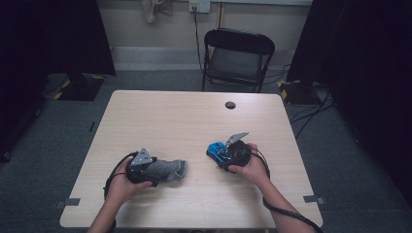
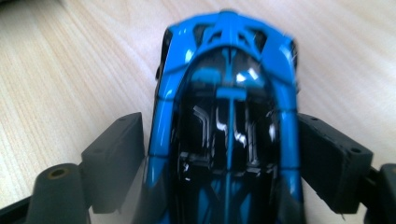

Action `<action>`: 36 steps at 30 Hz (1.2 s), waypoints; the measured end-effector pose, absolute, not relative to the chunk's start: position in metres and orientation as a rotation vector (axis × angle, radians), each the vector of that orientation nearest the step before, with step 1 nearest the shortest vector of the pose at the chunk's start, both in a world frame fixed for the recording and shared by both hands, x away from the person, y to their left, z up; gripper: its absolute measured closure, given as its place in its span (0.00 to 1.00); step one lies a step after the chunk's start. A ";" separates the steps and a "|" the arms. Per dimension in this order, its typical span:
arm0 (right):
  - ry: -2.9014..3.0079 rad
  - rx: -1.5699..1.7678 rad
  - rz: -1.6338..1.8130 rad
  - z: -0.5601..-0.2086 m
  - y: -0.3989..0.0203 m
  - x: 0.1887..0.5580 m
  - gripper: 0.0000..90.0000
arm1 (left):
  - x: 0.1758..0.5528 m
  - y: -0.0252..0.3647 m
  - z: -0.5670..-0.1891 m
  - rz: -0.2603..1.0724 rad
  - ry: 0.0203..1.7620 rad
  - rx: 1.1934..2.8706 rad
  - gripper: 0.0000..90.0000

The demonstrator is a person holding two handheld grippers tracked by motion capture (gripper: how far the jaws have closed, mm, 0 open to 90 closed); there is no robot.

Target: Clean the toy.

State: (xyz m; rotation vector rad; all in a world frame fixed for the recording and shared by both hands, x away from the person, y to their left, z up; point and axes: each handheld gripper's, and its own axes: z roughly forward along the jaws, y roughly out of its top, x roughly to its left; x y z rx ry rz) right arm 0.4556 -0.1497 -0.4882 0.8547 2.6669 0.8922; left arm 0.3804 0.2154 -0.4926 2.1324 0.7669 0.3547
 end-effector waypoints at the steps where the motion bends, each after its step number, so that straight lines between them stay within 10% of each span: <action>1: 2.653 0.866 0.918 -0.490 -0.151 0.455 0.23 | 0.380 0.215 -0.493 0.349 0.772 2.127 0.23; 36: 2.606 0.987 1.011 -0.467 -0.164 0.446 0.29 | 0.397 0.187 -0.491 0.297 0.675 2.241 0.23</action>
